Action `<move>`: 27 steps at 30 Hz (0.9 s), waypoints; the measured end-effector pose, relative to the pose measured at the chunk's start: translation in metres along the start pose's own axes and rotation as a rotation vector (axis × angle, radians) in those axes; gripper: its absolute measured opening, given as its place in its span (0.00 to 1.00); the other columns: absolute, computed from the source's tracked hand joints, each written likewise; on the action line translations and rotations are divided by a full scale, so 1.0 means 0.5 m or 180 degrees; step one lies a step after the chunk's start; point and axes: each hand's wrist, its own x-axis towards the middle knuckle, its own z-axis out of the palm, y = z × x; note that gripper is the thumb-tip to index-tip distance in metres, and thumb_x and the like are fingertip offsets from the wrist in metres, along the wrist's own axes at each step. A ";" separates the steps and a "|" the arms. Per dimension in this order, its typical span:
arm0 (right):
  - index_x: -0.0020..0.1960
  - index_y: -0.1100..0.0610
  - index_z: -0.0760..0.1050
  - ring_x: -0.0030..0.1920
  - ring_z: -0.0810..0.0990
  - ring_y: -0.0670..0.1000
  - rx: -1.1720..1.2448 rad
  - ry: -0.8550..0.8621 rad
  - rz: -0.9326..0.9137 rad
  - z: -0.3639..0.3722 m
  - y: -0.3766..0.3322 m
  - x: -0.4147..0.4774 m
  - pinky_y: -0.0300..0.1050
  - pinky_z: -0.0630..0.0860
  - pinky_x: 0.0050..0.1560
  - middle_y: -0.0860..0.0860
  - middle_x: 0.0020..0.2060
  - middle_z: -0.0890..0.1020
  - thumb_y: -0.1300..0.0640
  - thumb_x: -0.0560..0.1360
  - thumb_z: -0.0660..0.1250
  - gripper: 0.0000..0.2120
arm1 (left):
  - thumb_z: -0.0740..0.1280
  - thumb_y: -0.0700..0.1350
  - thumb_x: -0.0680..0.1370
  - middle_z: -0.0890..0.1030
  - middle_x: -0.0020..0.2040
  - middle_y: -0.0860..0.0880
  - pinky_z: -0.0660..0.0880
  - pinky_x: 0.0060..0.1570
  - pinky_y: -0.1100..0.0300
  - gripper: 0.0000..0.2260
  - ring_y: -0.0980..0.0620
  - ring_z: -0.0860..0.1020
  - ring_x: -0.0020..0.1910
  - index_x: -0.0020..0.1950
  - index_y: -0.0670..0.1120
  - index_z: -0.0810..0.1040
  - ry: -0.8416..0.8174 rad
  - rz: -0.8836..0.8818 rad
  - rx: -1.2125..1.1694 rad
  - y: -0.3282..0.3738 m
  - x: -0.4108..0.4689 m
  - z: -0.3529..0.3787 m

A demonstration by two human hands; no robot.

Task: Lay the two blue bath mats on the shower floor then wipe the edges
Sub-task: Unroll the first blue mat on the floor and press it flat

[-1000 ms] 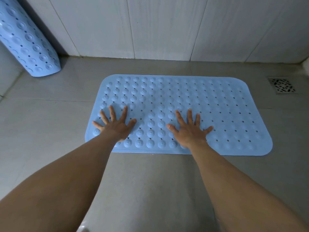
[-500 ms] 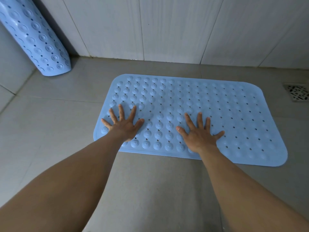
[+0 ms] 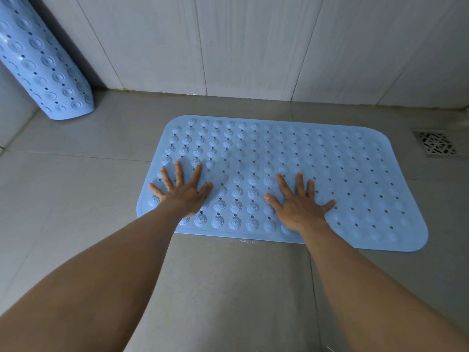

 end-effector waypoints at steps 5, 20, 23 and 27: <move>0.76 0.32 0.30 0.79 0.31 0.56 -0.0018 0.0024 -0.0032 0.005 -0.005 0.001 0.82 0.39 0.67 0.48 0.78 0.29 0.23 0.74 0.39 0.36 | 0.41 0.72 0.77 0.27 0.78 0.50 0.34 0.68 0.26 0.31 0.36 0.27 0.76 0.74 0.68 0.28 -0.0035 -0.0022 0.0025 -0.007 0.005 -0.003; 0.76 0.31 0.31 0.79 0.31 0.55 -0.0038 0.0021 -0.0124 -0.003 0.001 0.016 0.83 0.38 0.66 0.47 0.79 0.30 0.24 0.75 0.40 0.34 | 0.44 0.70 0.79 0.28 0.79 0.50 0.39 0.70 0.26 0.32 0.34 0.30 0.76 0.74 0.67 0.27 -0.0032 -0.0074 0.0068 -0.005 0.008 -0.002; 0.76 0.31 0.31 0.79 0.32 0.55 -0.0006 0.0080 -0.0123 0.002 0.004 0.015 0.83 0.39 0.67 0.47 0.79 0.31 0.23 0.74 0.39 0.35 | 0.43 0.72 0.78 0.28 0.79 0.50 0.39 0.70 0.25 0.32 0.35 0.30 0.77 0.75 0.67 0.28 -0.0006 -0.0085 0.0046 -0.003 0.009 -0.001; 0.78 0.34 0.36 0.80 0.37 0.58 -0.0069 0.0250 -0.0076 0.006 -0.004 0.010 0.82 0.42 0.68 0.50 0.81 0.37 0.23 0.74 0.39 0.37 | 0.45 0.69 0.79 0.37 0.82 0.47 0.38 0.68 0.24 0.31 0.35 0.35 0.78 0.79 0.64 0.39 0.0271 -0.0063 0.0062 0.008 0.010 -0.006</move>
